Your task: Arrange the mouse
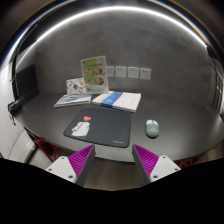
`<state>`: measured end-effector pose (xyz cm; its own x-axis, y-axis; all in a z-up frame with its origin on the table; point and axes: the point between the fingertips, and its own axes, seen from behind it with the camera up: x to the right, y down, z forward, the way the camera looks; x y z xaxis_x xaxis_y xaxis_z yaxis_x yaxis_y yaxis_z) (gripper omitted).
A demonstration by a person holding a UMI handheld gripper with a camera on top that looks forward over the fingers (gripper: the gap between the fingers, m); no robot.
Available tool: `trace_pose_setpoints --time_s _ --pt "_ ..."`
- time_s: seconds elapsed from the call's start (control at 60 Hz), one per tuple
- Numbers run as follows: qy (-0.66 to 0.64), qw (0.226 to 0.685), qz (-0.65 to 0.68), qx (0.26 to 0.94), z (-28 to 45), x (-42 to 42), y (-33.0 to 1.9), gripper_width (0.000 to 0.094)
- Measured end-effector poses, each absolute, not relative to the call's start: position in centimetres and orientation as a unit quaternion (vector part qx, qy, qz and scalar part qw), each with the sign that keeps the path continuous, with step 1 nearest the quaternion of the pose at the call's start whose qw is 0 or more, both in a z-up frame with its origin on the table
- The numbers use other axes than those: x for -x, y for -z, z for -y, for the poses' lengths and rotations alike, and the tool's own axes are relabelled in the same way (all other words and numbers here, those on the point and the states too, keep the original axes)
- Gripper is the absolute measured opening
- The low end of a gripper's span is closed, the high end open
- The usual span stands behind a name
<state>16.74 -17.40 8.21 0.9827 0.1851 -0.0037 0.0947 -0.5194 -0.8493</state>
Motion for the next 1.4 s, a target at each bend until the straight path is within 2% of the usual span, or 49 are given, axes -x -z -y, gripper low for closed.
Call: trace_pose_setpoints --time_s 0.133,0.15,0.183,0.467,0.75,0.783,0.833,0.867,0.95,1.067,1.183,1.35,1.4 --pt "-0.034 0.484 0.055 0.872 16.5 -20.2 -7.7 0.0771" --pt "-0.032 0.484 0.054 0.873 15.6 -18.3 -7.3 0.0771" --pt "-0.027 0.479 0.046 0.876 15.7 -21.9 -7.4 0.077" --pt "0.014 0.458 -0.025 0.889 8.6 -31.2 -3.0 0.0773" --pt "0.05 0.427 -0.043 0.902 0.6 -34.1 0.2 0.0769" --pt "0.049 0.418 -0.042 0.906 0.0 -34.1 0.9 0.0798" --pt "0.037 0.427 -0.049 0.902 -1.5 -33.9 0.8 0.076" --pt "0.027 0.43 -0.056 0.901 -2.1 -33.8 0.9 0.0774" --pt "0.03 0.438 -0.066 0.896 -2.8 -34.3 0.9 0.0533" --pt "0.023 0.444 -0.079 0.892 -2.8 -34.2 0.8 0.046" --pt "0.038 0.434 -0.06 0.898 -1.7 -34.6 0.4 0.0442" --pt "0.031 0.49 -0.038 0.87 1.0 -31.8 -5.2 0.0443" --pt "0.019 0.491 -0.024 0.871 2.2 -29.6 -6.3 0.0442"
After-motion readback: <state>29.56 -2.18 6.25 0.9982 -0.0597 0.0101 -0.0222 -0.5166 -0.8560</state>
